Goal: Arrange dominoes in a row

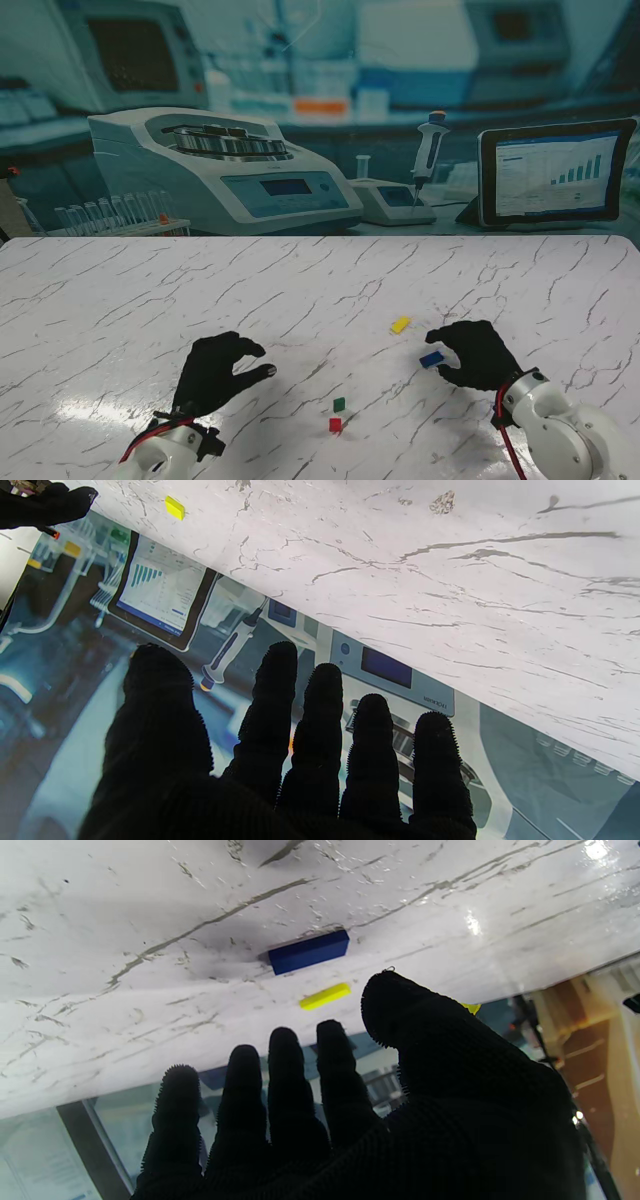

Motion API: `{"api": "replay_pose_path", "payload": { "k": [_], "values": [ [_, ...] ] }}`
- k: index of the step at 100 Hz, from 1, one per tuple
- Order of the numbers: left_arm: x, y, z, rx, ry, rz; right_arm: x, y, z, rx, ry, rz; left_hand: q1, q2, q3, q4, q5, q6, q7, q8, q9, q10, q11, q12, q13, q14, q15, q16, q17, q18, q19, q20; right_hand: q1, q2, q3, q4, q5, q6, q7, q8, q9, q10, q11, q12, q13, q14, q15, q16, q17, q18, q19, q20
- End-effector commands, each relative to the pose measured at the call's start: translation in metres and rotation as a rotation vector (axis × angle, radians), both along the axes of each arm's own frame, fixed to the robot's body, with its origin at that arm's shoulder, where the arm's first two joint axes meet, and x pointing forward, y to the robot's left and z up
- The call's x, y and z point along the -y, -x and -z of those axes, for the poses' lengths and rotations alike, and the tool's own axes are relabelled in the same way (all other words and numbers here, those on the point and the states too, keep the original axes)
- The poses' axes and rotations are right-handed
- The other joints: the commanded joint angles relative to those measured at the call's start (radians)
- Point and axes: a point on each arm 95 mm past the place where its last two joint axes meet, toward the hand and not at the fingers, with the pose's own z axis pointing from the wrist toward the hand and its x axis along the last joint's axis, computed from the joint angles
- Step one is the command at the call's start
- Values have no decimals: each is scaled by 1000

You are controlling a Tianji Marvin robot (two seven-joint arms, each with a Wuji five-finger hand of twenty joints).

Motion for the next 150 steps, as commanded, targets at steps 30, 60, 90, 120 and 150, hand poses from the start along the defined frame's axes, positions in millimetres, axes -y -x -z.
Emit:
{"api": "replay_pose_path", "payload": {
  "k": [30,60,90,120,150],
  "values": [
    [5,4,0,-13,6,25,-3,-6,19,4,17,4,6,5,-20,-15,2,-33,13,11,22,-31,18,14,19,-26,9,7,2,-29,0,4,57,-19,43,-39,-8,-71,18,-26,-29,-74,-8,-60,15,-58,20,-22,-7,26,27,14],
    [5,5,-1,-19,9,21,-5,-8,32,-17,26,0,5,5,-20,-15,4,-35,19,12,25,-33,21,15,20,-28,11,7,5,-25,1,5,73,-29,65,-62,-2,-82,33,-36,-32,-85,3,-89,22,-70,32,-28,8,10,51,11],
    [5,5,-1,-19,10,22,-6,-6,42,-2,34,-1,5,6,-20,-15,2,-36,22,11,26,-32,22,15,21,-26,12,7,5,-27,0,4,87,-32,90,-84,49,-110,112,-12,4,-97,61,-82,52,-86,67,-23,23,-2,89,4],
    [4,6,-1,-20,13,21,-7,1,55,46,16,19,1,12,-20,-15,5,-34,25,11,28,-30,23,15,22,-26,13,7,6,-21,3,7,151,-105,118,-162,83,-171,469,35,98,-107,207,-2,114,-89,147,7,58,-7,177,-19],
    [5,7,-1,-24,21,20,-8,3,57,68,-2,42,-5,24,-20,-16,10,-29,28,11,31,-25,25,16,23,-22,16,9,5,-16,9,9,205,-137,138,-183,116,-217,774,88,154,-76,357,131,146,-30,218,44,75,9,231,-27]
  ]
}}
